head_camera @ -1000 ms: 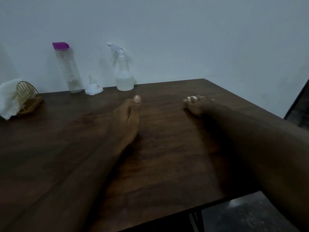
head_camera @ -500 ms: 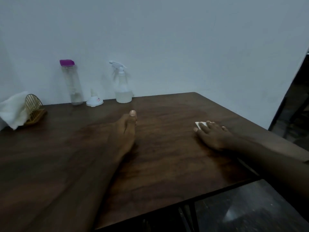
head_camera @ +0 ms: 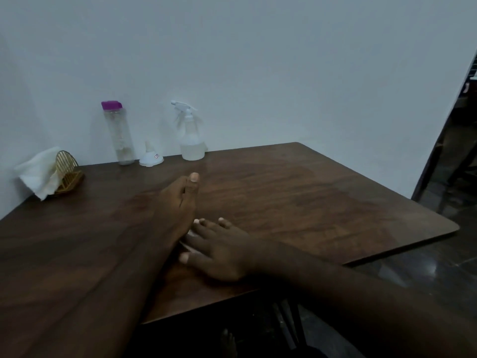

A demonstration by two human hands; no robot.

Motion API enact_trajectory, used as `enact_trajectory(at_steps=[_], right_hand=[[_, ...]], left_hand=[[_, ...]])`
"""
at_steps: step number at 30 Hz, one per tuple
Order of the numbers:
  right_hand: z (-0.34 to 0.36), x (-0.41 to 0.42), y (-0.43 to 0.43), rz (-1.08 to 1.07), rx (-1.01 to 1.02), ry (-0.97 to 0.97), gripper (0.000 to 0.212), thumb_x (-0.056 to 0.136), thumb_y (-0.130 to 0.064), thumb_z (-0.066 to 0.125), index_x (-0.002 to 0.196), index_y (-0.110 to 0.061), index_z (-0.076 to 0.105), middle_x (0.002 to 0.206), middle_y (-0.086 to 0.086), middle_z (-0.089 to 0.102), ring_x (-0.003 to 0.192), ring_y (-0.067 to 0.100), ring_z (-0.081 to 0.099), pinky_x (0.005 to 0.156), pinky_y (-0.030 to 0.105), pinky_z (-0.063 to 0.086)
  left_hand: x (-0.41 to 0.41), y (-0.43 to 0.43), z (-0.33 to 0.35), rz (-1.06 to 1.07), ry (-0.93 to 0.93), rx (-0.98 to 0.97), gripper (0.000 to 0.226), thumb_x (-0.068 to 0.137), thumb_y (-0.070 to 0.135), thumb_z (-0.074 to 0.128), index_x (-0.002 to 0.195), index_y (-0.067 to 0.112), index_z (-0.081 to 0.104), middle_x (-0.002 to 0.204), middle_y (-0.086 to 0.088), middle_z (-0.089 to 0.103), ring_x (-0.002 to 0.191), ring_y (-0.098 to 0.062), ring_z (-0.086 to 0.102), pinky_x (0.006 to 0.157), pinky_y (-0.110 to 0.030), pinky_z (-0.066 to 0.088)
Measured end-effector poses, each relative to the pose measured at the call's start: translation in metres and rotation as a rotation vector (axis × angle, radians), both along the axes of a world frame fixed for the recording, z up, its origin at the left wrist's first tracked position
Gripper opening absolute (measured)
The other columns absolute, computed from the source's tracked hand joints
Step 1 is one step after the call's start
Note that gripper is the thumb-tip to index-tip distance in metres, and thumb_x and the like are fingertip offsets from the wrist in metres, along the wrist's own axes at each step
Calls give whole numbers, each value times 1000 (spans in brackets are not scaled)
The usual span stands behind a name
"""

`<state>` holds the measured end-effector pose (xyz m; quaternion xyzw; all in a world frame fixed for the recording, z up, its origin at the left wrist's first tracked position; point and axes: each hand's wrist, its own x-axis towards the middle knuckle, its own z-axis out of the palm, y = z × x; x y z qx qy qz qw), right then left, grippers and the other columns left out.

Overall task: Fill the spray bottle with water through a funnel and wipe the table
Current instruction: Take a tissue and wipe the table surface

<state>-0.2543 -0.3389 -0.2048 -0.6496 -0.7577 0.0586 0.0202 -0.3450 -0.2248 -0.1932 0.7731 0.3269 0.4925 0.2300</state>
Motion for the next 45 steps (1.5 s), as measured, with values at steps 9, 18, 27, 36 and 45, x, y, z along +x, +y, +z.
enact_trajectory(at_steps=[9, 18, 27, 36, 45], right_hand=[[-4, 190, -92, -772, -31, -62, 65, 98, -62, 9, 157, -34, 9, 165, -7, 8, 152, 13, 3, 120, 50, 6], [-11, 35, -52, -444, 129, 6, 73, 95, -65, 19, 149, -17, 30, 157, 15, 27, 146, 30, 21, 117, 49, 19], [-1, -9, -7, -36, 14, -53, 59, 102, -53, 14, 155, -28, 18, 164, 0, 12, 151, 18, 5, 118, 58, 7], [-11, 176, -111, -766, -35, -75, 77, 92, -69, 5, 157, -29, 8, 166, -1, 4, 152, 18, 2, 120, 53, 3], [-19, 83, -139, -330, 147, -105, 120, 68, -87, 47, 157, -15, 10, 164, 9, 10, 152, 23, 8, 123, 44, 9]], left_hand=[[-7, -6, -3, -24, 66, -123, 72, 90, 72, 22, 90, 14, 64, 90, -7, 67, 84, -21, 63, 85, -46, 52], [-4, -22, 4, -6, 37, -61, 91, 83, 82, 15, 89, 7, 65, 90, -14, 69, 86, -25, 64, 85, -44, 50], [-7, -37, 16, -48, -149, -118, 62, 82, 83, 23, 75, 37, 63, 84, 9, 69, 89, -14, 68, 91, -47, 51], [17, -76, 10, -186, -16, -98, 83, 81, 85, 25, 87, 12, 63, 87, -10, 68, 86, -24, 65, 87, -50, 50], [25, -142, 2, -415, 284, 72, 51, 83, 52, 55, 125, 23, 54, 117, 10, 59, 106, 1, 53, 87, -8, 37]])
